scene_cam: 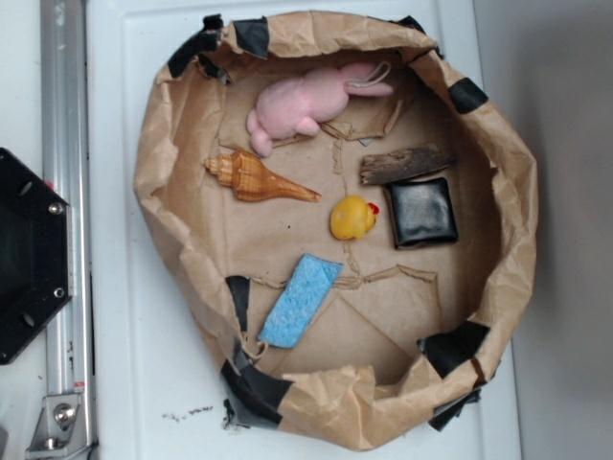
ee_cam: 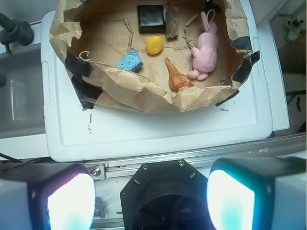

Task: Grab the yellow duck.

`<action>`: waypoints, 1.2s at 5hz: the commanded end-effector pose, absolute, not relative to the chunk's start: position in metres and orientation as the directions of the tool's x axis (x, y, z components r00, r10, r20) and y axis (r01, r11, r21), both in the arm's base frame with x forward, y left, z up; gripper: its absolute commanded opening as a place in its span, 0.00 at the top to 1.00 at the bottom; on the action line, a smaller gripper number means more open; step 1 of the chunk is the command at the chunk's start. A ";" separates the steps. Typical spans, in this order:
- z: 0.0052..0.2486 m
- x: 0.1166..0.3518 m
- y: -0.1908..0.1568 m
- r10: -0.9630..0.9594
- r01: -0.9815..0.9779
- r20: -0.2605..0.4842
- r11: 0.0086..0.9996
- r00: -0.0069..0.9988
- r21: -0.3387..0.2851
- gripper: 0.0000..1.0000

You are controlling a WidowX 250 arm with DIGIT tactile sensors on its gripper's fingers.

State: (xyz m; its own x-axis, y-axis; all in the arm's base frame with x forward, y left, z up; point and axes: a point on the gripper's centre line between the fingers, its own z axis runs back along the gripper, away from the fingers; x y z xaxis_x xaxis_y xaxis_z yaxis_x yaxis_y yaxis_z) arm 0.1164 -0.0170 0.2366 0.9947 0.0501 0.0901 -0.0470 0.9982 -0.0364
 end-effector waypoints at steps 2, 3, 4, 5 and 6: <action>0.221 0.165 -0.010 0.162 -0.137 0.274 0.985 0.948 -0.109 0.00; 0.192 0.215 -0.001 0.187 -0.162 0.388 0.982 0.902 -0.097 0.00; 0.140 0.263 0.008 0.218 -0.225 0.353 0.974 0.910 -0.022 0.00; 0.091 0.298 0.011 0.234 -0.248 0.256 0.968 0.938 0.024 0.00; 0.052 0.307 0.003 0.197 -0.215 0.206 0.974 0.959 0.067 0.01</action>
State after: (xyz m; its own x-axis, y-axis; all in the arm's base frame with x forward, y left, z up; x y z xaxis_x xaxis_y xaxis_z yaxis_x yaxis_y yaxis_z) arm 0.2986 0.0023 0.0370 0.9703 0.1961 0.1416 -0.2093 0.9742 0.0846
